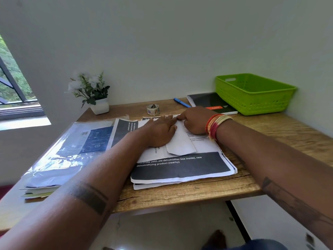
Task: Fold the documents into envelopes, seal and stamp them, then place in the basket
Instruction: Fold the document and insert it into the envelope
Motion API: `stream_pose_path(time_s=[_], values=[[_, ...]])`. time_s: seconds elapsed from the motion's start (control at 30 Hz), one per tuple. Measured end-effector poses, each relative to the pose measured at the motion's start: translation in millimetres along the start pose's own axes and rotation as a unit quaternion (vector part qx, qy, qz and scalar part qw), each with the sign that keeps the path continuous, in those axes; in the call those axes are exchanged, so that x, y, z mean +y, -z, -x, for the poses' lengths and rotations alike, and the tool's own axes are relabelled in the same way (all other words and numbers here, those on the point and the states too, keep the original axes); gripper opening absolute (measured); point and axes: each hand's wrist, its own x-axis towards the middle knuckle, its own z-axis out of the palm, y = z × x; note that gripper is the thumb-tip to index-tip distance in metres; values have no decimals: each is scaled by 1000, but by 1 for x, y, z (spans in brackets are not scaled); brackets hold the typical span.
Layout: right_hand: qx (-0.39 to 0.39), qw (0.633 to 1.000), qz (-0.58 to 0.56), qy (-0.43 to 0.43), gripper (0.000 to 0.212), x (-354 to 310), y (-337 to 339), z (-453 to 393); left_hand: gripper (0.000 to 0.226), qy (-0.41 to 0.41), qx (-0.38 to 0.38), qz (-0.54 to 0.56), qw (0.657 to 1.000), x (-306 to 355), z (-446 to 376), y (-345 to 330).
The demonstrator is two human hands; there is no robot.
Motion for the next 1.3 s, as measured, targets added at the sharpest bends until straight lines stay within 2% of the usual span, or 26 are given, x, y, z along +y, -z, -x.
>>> stream_pose_path(time_s=[0.3, 0.53, 0.8, 0.87, 1.03, 1.17, 1.3], values=[[8, 1000, -15, -9, 38, 4, 0, -19, 55, 4, -1, -8, 1000, 2, 2, 2], [109, 990, -86, -16, 38, 16, -4, -15, 56, -4, 14, -9, 1000, 0, -1, 0], [95, 991, -93, -16, 31, 6, -8, -25, 40, -10, 62, 16, 998, 0, 0, 0], [102, 989, -102, -21, 27, 4, -8, -26, 41, -9, 72, 20, 997, 1, 0, 0], [147, 978, -141, -32, 19, 2, -12, -28, 45, 3, 87, 19, 996, 1, 0, -1], [205, 953, -216, -51, 14, 7, -10, -30, 50, 2, 109, 44, 993, -1, 6, 7], [234, 929, -275, -82, 13, 22, -3, -30, 49, -8, 63, 72, 995, -4, 19, 23]])
